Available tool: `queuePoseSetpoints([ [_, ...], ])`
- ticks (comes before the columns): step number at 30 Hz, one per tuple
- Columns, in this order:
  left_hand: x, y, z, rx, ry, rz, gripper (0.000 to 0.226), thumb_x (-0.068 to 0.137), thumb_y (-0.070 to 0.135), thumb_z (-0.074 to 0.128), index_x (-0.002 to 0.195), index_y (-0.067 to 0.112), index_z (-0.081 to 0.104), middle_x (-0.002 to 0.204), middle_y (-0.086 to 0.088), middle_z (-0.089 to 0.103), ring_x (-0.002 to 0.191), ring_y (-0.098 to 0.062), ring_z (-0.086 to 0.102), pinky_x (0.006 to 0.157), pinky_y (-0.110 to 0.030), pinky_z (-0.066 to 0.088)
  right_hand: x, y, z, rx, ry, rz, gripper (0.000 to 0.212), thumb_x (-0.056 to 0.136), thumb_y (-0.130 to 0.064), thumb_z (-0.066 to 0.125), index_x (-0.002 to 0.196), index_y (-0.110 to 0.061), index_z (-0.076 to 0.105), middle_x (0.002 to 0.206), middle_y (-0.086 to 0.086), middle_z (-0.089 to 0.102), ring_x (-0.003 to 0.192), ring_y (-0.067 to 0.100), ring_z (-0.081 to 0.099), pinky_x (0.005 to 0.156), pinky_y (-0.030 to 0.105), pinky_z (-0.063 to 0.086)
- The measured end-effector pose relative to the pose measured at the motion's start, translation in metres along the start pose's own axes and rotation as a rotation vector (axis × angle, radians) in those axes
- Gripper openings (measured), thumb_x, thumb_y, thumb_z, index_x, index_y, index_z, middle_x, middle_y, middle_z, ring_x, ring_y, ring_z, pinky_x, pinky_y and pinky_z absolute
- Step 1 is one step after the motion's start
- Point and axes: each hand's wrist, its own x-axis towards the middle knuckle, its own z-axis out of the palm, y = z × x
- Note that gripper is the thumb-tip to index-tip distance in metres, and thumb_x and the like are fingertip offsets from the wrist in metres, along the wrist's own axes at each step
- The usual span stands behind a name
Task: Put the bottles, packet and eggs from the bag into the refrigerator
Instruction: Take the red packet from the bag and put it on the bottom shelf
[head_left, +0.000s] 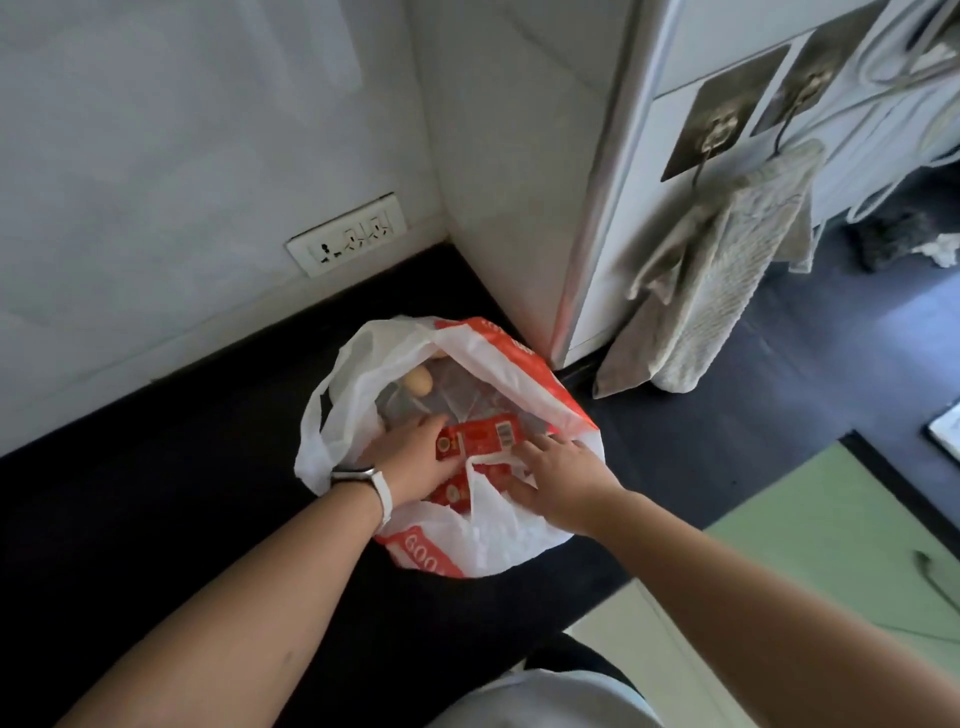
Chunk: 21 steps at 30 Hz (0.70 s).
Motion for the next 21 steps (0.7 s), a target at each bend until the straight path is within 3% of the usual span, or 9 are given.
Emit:
queuePoseSetpoints([
  [5, 0.01, -0.002, 0.006, 0.137, 0.006, 0.064, 0.057, 0.081, 0.069, 0.058, 0.125, 0.035, 0.043, 0.13, 0.001, 0.051, 0.113, -0.025, 0.056, 0.089, -0.042, 0.051, 0.006, 0.002, 0.007, 0.058, -0.011, 0.08, 0.05, 0.099, -0.055, 0.035, 0.145, -0.033, 0.042, 0.149, -0.008, 0.044, 0.132, 0.024, 0.046, 0.112, 0.043, 0.034],
  [7, 0.015, -0.004, 0.008, 0.177, 0.007, 0.062, 0.067, 0.076, 0.072, 0.062, 0.128, 0.034, 0.042, 0.133, -0.002, 0.051, 0.119, -0.027, 0.053, 0.095, -0.044, 0.049, 0.008, -0.002, 0.007, 0.117, 0.008, 0.127, 0.049, 0.101, -0.051, 0.032, 0.145, -0.033, 0.042, 0.148, -0.008, 0.045, 0.13, 0.023, 0.048, 0.111, 0.042, 0.037],
  [9, 0.018, -0.006, 0.01, 0.163, 0.004, 0.04, 0.065, 0.073, 0.071, 0.066, 0.121, 0.032, 0.046, 0.124, -0.003, 0.057, 0.114, -0.027, 0.056, 0.094, -0.042, 0.049, 0.011, -0.006, 0.007, 0.183, 0.037, 0.188, 0.046, 0.103, -0.045, 0.032, 0.145, -0.03, 0.043, 0.142, -0.008, 0.051, 0.124, 0.021, 0.053, 0.107, 0.036, 0.041],
  [15, 0.015, -0.01, 0.005, -0.091, 0.019, 0.015, 0.028, 0.087, 0.046, 0.067, 0.087, 0.02, 0.057, 0.089, 0.005, 0.061, 0.081, -0.017, 0.063, 0.068, -0.03, 0.051, 0.023, -0.014, 0.012, 0.275, 0.086, 0.33, 0.042, 0.101, -0.046, 0.038, 0.136, -0.031, 0.054, 0.124, -0.009, 0.065, 0.106, 0.016, 0.062, 0.094, 0.032, 0.051],
  [21, -0.005, -0.006, -0.009, -0.185, 0.059, 0.046, 0.024, 0.091, 0.043, 0.065, 0.088, 0.023, 0.053, 0.082, 0.009, 0.066, 0.075, -0.01, 0.064, 0.059, -0.025, 0.047, 0.027, -0.017, 0.007, 0.451, 0.119, 0.36, 0.041, 0.1, -0.047, 0.043, 0.138, -0.033, 0.051, 0.126, -0.011, 0.061, 0.106, 0.013, 0.061, 0.094, 0.031, 0.052],
])
